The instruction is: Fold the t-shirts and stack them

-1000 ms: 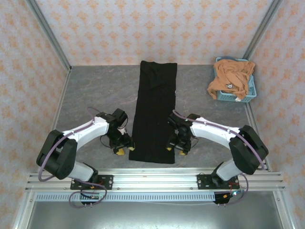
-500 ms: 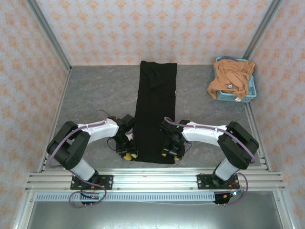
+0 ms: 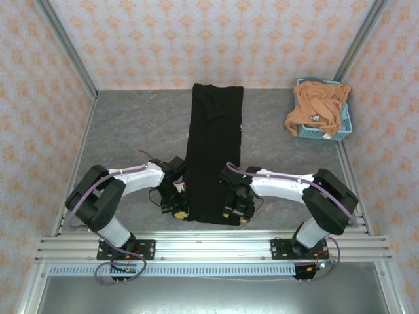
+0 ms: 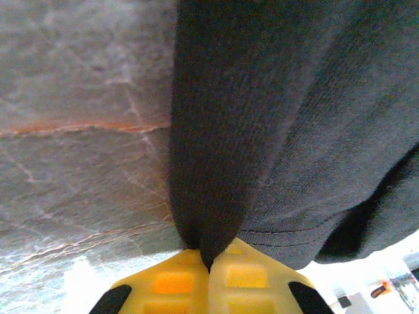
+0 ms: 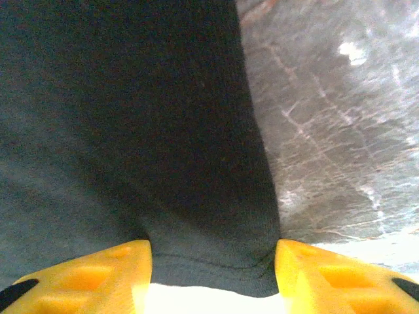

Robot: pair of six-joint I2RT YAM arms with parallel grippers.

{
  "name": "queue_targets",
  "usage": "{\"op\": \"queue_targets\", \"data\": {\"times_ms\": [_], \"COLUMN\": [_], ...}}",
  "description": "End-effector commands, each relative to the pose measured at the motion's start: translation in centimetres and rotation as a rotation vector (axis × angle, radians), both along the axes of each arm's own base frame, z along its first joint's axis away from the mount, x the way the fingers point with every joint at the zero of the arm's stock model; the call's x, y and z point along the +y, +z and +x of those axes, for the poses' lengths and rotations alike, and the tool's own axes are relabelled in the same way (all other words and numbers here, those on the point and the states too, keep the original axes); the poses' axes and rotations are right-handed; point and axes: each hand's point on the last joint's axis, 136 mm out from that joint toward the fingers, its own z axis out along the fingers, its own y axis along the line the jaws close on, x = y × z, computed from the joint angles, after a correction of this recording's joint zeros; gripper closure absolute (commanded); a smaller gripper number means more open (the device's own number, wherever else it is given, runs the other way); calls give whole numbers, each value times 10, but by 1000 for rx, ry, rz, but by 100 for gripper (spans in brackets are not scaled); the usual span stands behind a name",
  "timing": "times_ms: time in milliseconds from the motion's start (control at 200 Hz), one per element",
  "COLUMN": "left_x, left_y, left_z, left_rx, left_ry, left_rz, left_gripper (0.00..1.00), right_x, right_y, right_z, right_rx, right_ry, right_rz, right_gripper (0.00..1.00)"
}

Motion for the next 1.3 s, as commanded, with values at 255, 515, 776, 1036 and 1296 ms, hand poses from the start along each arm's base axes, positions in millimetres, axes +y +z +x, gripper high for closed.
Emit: {"op": "queue_targets", "data": {"times_ms": [255, 515, 776, 1036, 1296], "left_x": [-1, -10, -28, -42, -10], "left_y": [9, 35, 92, 126, 131], "left_z": [-20, -27, 38, 125, 206], "left_rx": [22, -41, -352, -527, -564], "left_ry": [-97, -128, 34, 197, 381], "left_rz": [-48, -109, -143, -68, 59], "left_gripper": [100, 100, 100, 100, 100], "right_x": [-16, -27, -41, -47, -40], "right_y": [3, 34, 85, 116, 116], "right_z": [5, -7, 32, 121, 213], "right_rx": [-43, -34, -146, -231, -293], "right_ry": [3, 55, 34, -52, -90], "right_rz": [-108, -90, -104, -34, 13], "right_gripper": [85, 100, 100, 100, 100]}}
